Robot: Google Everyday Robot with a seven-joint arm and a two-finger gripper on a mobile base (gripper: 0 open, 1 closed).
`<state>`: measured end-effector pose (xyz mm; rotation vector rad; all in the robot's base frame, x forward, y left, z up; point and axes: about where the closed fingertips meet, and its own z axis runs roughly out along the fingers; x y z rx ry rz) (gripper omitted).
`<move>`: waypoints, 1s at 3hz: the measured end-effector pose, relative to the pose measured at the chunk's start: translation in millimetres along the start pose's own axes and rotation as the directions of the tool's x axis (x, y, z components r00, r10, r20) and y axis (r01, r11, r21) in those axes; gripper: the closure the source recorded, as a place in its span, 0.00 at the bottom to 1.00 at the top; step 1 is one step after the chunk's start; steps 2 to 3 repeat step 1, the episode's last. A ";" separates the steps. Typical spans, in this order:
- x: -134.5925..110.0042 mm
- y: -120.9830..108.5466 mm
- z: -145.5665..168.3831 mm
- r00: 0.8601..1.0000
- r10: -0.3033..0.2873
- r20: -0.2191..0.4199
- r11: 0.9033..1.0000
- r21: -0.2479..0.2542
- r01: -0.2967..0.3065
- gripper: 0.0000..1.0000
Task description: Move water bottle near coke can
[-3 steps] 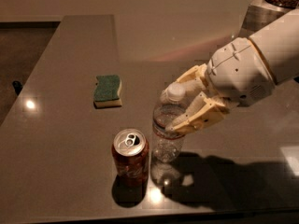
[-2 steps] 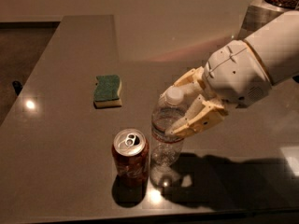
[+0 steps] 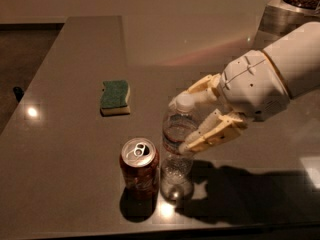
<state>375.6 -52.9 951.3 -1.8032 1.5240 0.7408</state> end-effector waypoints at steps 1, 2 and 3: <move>-1.5 0.0 0.3 1.000 -0.003 -0.002 1.000 0.002 0.003 0.00; -1.5 0.0 0.3 1.000 -0.003 -0.002 1.000 0.002 0.003 0.00; -1.5 0.0 0.3 1.000 -0.003 -0.002 1.000 0.002 0.003 0.00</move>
Offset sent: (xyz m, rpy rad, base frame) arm 0.0000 0.0000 0.0000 0.0000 0.0000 0.0000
